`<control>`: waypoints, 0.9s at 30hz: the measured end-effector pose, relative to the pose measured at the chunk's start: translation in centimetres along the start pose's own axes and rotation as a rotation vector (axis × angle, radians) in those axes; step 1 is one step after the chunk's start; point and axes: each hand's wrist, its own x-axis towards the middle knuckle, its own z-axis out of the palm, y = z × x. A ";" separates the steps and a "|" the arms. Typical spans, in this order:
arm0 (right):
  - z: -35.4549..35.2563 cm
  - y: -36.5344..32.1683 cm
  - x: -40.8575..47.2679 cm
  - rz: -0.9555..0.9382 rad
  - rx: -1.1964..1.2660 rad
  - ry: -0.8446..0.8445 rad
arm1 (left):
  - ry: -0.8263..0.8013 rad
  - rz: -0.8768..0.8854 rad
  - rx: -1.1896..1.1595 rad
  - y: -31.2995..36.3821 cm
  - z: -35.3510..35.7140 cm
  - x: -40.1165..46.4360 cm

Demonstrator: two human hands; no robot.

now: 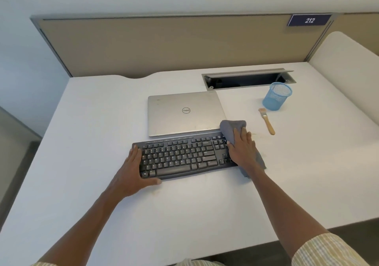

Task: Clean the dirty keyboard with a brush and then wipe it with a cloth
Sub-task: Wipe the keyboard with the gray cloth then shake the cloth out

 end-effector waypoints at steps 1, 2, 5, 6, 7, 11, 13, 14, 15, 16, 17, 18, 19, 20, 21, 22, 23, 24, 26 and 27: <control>0.2 0.0 0.2 0.015 0.017 0.008 | -0.023 -0.016 0.011 -0.2 -0.1 0.2; 0.3 0.0 0.3 0.027 0.027 0.012 | -0.041 -0.028 0.024 -0.3 -0.2 0.3; 0.7 -0.4 0.5 0.051 0.028 0.029 | -0.044 -0.036 0.048 -0.7 -0.6 0.6; 0.8 -0.7 0.5 0.052 0.023 0.036 | -0.039 -0.040 0.048 -0.7 -0.7 0.7; 0.9 -1.0 0.5 0.051 0.017 0.045 | -0.039 -0.048 0.042 -0.7 -0.8 0.7; 1.3 -2.1 0.3 0.037 -0.014 0.055 | -0.039 -0.047 0.011 -0.7 -0.8 0.9; 1.5 -3.1 0.1 0.018 -0.022 0.038 | -0.026 -0.043 0.014 -0.2 -0.9 0.7; 1.7 -3.8 -0.2 0.006 -0.024 0.034 | -0.017 -0.040 0.021 0.1 -1.0 0.7; 1.9 -4.5 -0.5 -0.004 -0.025 0.035 | -0.010 -0.037 0.029 0.4 -1.1 0.6; 2.1 -5.2 -0.7 -0.012 -0.028 0.038 | -0.005 -0.032 0.034 0.6 -1.2 0.6; 2.2 -5.8 -1.0 -0.020 -0.036 0.043 | -0.004 -0.025 0.038 0.7 -1.2 0.5; 2.4 -6.4 -1.3 -0.030 -0.047 0.044 | -0.005 -0.018 0.043 0.8 -1.3 0.5; 2.5 -7.1 -1.6 -0.043 -0.054 0.043 | -0.006 -0.011 0.049 0.8 -1.3 0.5; 2.7 -7.8 -1.9 -0.058 -0.055 0.037 | -0.008 -0.008 0.054 0.7 -1.3 0.5; 2.9 -8.5 -2.2 -0.076 -0.050 0.027 | -0.006 -0.006 0.054 0.8 -1.3 0.5; 3.1 -9.2 -2.5 -0.100 -0.044 0.015 | -0.007 -0.015 0.051 0.8 -1.4 0.5; 3.3 -10.1 -2.8 -0.131 -0.041 0.003 | -0.013 -0.033 0.053 0.9 -1.4 0.6; 3.5 -11.0 -3.2 -0.167 -0.041 -0.011 | -0.024 -0.052 0.056 0.9 -1.5 0.6; 3.8 -12.8 -3.8 -0.247 -0.046 -0.040 | -0.047 -0.075 0.060 0.9 -1.6 0.6; 4.0 -13.6 -4.1 -0.294 -0.050 -0.045 | -0.054 -0.075 0.061 0.8 -1.6 0.7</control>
